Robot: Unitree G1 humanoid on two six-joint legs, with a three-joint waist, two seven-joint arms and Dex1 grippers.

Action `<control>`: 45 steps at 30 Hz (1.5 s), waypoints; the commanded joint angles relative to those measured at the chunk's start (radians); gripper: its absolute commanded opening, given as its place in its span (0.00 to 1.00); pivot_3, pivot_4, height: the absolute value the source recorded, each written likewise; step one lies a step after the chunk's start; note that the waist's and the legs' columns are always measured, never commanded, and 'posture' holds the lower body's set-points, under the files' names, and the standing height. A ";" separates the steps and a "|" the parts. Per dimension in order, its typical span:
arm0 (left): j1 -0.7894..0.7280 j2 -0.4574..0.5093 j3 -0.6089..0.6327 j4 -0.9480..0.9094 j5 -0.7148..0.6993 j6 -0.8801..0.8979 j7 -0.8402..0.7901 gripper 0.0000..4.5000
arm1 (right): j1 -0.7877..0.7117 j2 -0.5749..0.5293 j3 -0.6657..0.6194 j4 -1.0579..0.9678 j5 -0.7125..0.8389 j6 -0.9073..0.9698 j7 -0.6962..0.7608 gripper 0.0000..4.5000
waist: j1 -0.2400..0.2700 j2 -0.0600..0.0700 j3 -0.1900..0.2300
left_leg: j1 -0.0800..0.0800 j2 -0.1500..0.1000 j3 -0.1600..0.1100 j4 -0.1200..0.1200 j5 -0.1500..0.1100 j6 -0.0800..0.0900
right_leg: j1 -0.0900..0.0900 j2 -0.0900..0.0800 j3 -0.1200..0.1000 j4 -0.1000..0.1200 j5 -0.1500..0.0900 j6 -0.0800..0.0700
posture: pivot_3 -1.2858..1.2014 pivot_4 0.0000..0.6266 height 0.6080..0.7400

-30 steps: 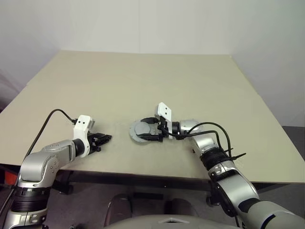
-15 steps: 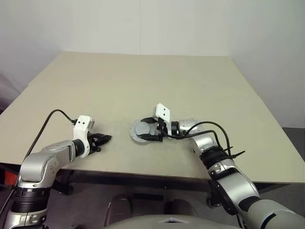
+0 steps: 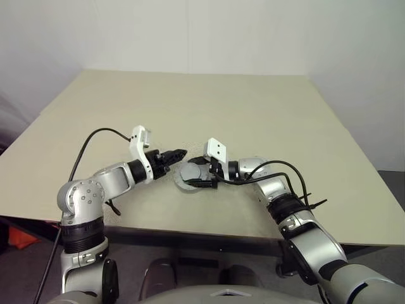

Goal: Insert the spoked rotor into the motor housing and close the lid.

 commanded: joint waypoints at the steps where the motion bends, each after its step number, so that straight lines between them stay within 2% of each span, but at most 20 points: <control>1: -0.006 -0.009 -0.009 0.008 -0.026 0.022 0.013 0.11 | 0.020 -0.023 0.017 0.037 -0.049 0.025 -0.011 0.70 | 0.000 0.000 0.000 | 0.000 0.000 0.000 0.000 0.000 0.000 | 0.000 0.000 0.000 0.000 0.000 0.000 | 0.52 0.00 1.00; 2: -0.006 -0.011 -0.013 0.014 -0.025 0.026 0.017 0.03 | 0.020 -0.023 0.016 0.037 -0.049 0.025 -0.012 0.70 | -0.001 0.000 0.000 | -0.001 0.000 0.000 0.000 0.000 0.001 | 0.000 0.000 0.000 -0.001 0.000 0.000 | 0.52 0.00 1.00; 3: -0.008 -0.015 -0.012 0.028 -0.022 0.033 0.025 0.01 | 0.019 -0.022 0.015 0.036 -0.049 0.025 -0.013 0.70 | -0.001 0.000 0.000 | -0.001 0.000 0.000 0.000 0.000 0.001 | 0.000 0.000 0.000 -0.001 0.000 0.000 | 0.52 0.00 1.00; 6: -0.010 -0.011 -0.039 0.087 0.013 0.057 0.039 0.01 | 0.020 -0.022 0.013 0.032 -0.047 0.027 -0.015 0.70 | -0.001 0.000 0.000 | 0.000 0.000 0.000 0.000 0.000 0.001 | 0.000 0.000 0.000 -0.002 -0.001 0.002 | 0.52 0.00 1.00; 7: -0.009 -0.010 -0.047 0.097 0.011 0.069 0.036 0.01 | 0.022 -0.022 0.013 0.029 -0.046 0.029 -0.016 0.70 | -0.001 0.000 0.000 | 0.000 0.000 0.000 0.000 0.000 0.001 | 0.000 0.000 0.000 -0.002 -0.003 0.006 | 0.52 0.00 1.00; 11: -0.005 -0.020 -0.045 0.116 -0.006 0.111 0.038 0.01 | 0.025 -0.023 0.012 0.023 -0.046 0.031 -0.019 0.70 | -0.001 0.000 0.000 | 0.000 0.000 0.000 0.000 0.000 0.001 | 0.000 0.000 0.000 -0.002 -0.004 0.007 | 0.52 0.00 1.00; 15: -0.004 -0.012 -0.066 0.169 0.069 0.117 0.090 0.01 | 0.028 -0.023 0.010 0.016 -0.045 0.032 -0.023 0.70 | -0.001 0.001 0.000 | 0.001 0.000 0.000 -0.003 0.000 0.001 | 0.001 0.000 0.000 -0.003 -0.004 0.006 | 0.52 0.00 1.00; 20: -0.023 -0.018 -0.032 0.228 0.120 0.126 0.161 0.01 | 0.026 -0.022 0.005 0.010 -0.042 0.041 -0.035 0.70 | -0.001 0.004 -0.004 | 0.006 -0.002 0.000 -0.010 0.000 0.000 | 0.006 0.000 0.000 -0.013 -0.004 0.007 | 0.52 0.00 1.00; 29: -0.017 -0.024 0.012 0.210 0.090 0.172 0.163 0.01 | 0.020 -0.022 -0.003 0.003 -0.030 0.079 -0.035 0.70 | -0.002 0.004 -0.008 | 0.007 -0.002 0.000 -0.012 0.000 0.000 | 0.006 0.000 0.000 -0.013 -0.004 0.007 | 0.52 0.00 1.00; 35: -0.024 -0.053 0.050 0.185 0.034 0.271 0.122 0.01 | 0.014 -0.019 -0.006 0.016 -0.036 0.067 -0.049 0.70 | -0.002 0.004 -0.008 | 0.006 -0.002 0.000 -0.013 0.000 0.000 | 0.005 0.000 0.000 -0.014 -0.004 0.007 | 0.52 0.00 1.00; 45: -0.041 -0.076 0.092 0.220 0.075 0.301 0.153 0.01 | 0.018 -0.018 -0.009 0.006 -0.030 0.076 -0.050 0.70 | -0.002 0.004 -0.008 | 0.006 -0.002 0.000 -0.015 0.000 0.000 | 0.004 0.000 0.000 -0.016 -0.005 0.009 | 0.52 0.00 1.00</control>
